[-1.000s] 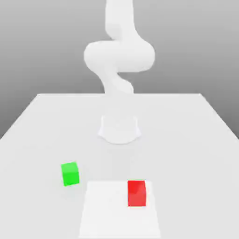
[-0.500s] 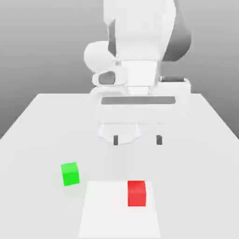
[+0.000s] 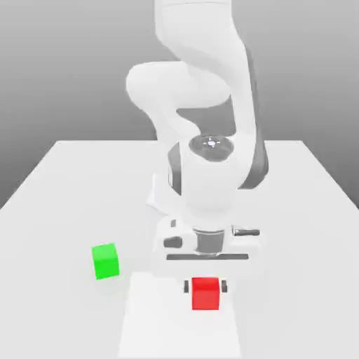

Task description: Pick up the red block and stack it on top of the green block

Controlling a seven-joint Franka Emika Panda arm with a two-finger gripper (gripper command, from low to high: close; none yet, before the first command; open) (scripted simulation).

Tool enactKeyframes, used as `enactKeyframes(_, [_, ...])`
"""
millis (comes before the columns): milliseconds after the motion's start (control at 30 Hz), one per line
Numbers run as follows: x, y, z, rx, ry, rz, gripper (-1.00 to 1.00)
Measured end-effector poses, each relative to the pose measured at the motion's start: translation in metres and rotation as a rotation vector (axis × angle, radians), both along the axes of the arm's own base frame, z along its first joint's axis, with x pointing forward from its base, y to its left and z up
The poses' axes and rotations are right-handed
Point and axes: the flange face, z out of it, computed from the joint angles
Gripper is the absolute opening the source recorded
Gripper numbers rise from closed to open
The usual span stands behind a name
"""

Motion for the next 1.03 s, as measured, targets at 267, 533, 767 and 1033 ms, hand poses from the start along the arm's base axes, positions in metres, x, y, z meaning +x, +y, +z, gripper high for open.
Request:
enactKeyframes(267, [0.001, 0.000, 0.041, -0.001, 0.000, 0.000, -1.00])
enactKeyframes(533, [-0.042, -0.133, 0.087, -0.019, -0.002, -0.526, -1.00])
enactKeyframes(767, [-0.099, -0.206, 0.079, 0.003, -0.001, -0.922, -1.00])
enactKeyframes(1033, [-0.101, -0.207, 0.035, 0.001, 0.000, -0.930, 1.00])
